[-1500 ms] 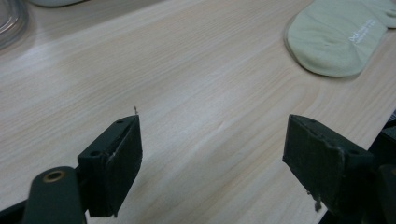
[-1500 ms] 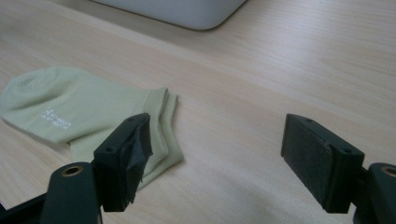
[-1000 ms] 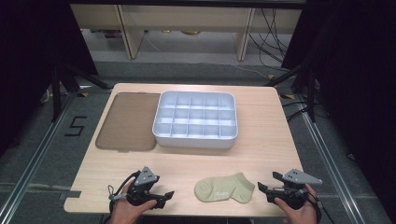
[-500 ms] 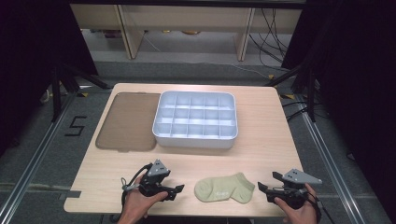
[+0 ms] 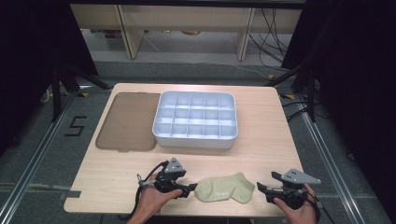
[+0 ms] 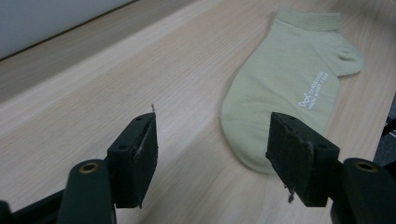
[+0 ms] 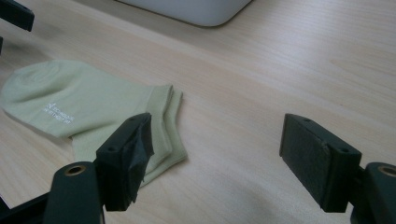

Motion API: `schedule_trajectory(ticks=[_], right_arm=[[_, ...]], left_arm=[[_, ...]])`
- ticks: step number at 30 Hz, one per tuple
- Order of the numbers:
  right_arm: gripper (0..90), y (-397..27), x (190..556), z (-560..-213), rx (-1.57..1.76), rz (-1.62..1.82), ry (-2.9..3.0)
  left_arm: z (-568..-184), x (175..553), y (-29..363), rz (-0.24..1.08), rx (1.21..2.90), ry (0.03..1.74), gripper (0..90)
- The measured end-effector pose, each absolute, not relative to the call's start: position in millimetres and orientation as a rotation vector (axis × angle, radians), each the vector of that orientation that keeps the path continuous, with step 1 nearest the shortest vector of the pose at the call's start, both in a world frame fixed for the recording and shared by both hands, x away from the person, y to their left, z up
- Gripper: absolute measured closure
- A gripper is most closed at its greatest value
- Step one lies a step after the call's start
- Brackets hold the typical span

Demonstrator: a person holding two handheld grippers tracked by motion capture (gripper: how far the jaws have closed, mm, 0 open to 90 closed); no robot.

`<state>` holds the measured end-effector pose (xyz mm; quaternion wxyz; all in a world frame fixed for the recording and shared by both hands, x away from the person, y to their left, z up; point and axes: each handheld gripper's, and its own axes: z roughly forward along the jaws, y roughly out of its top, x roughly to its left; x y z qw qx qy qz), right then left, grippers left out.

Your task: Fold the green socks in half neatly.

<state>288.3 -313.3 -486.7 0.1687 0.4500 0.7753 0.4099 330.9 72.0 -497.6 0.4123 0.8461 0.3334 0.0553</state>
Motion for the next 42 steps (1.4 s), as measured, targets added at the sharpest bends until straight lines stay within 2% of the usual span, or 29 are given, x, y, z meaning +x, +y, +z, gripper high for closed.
schedule_trajectory(ticks=[12, 18, 19, 24, 25, 28, 30, 31, 33, 42], right_arm=[[26.2, -313, 289, -487, 1.275, 1.171, 2.21], [26.2, -314, 290, -488, 1.239, 1.182, 2.206], [26.3, -314, 290, -487, 1.218, 1.181, 2.209], [26.3, -313, 290, -488, 1.211, 1.171, 2.212], [26.3, -313, 290, -487, 1.209, 1.177, 2.208], [26.3, -313, 290, -487, 1.21, 1.183, 2.21], [26.4, -313, 290, -487, 1.202, 1.175, 2.208], [26.4, -313, 290, -486, 1.205, 1.175, 2.208], [26.3, -310, 288, -487, 1.255, 1.189, 2.211], [26.6, -311, 290, -487, 1.207, 1.189, 2.218]], left_arm=[[-508, 334, 49, 0.128, 2.193, 0.813, 45.8], [-511, 332, 41, 0.166, 2.207, 0.817, 50.5], [-510, 330, 38, 0.207, 2.239, 0.788, 50.8], [-511, 326, 37, 0.227, 2.244, 0.765, 58.1], [-510, 323, 37, 0.215, 2.243, 0.755, 64.3], [-511, 322, 37, 0.19, 2.215, 0.783, 68.9], [-512, 322, 37, 0.174, 2.205, 0.782, 76.2], [-513, 321, 38, 0.149, 2.178, 0.807, 76.2], [-515, 322, 40, 0.127, 2.158, 0.817, 81.9], [-514, 323, 40, 0.084, 2.124, 0.842, 85.5]])
